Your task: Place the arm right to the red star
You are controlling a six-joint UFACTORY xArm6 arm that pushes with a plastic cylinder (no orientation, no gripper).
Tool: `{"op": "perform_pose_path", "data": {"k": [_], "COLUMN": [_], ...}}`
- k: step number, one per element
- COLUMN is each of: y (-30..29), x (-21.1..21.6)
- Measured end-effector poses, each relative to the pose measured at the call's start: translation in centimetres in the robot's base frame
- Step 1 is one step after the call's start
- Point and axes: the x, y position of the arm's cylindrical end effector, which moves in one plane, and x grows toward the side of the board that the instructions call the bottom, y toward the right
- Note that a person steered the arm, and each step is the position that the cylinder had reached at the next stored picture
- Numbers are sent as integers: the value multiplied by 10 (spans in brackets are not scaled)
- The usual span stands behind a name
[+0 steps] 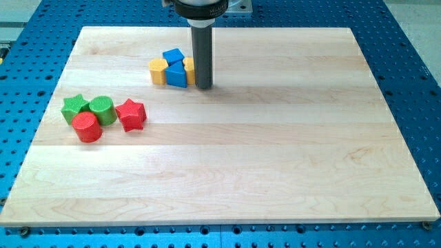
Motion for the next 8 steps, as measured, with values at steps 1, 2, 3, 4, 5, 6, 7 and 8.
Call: {"op": "perform_pose_path", "data": {"k": [1, 2, 3, 4, 5, 6, 7, 8], "y": [0, 1, 28, 34, -18, -75, -127, -116], "x": [3, 3, -9, -48, -78, -38, -2, 46]}}
